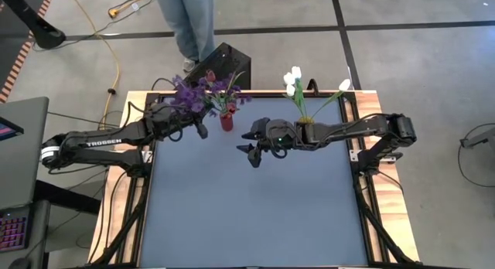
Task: Sort flowers into vase by color
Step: Put the purple flowers into the red vase
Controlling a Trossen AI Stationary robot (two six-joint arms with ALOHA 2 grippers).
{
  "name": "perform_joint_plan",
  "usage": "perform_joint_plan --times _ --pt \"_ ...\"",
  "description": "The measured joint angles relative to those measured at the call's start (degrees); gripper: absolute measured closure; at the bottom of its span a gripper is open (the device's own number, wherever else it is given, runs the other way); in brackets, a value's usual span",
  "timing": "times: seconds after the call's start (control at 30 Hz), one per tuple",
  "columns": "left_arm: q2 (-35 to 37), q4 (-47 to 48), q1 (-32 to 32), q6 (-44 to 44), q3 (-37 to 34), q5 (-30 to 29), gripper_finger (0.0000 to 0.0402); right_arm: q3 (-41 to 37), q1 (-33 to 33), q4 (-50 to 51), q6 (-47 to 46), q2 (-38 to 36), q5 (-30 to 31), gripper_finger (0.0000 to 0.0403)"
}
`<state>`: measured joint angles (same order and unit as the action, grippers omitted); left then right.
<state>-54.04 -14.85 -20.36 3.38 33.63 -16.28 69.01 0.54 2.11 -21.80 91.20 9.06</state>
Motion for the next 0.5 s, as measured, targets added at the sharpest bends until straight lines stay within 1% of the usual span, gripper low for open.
perform_joint_plan --times 0.5 --pt "-0.44 0.96 0.0 0.37 0.0 -0.71 0.04 0.0 0.0 0.07 0.93 0.0 -0.02 0.0143"
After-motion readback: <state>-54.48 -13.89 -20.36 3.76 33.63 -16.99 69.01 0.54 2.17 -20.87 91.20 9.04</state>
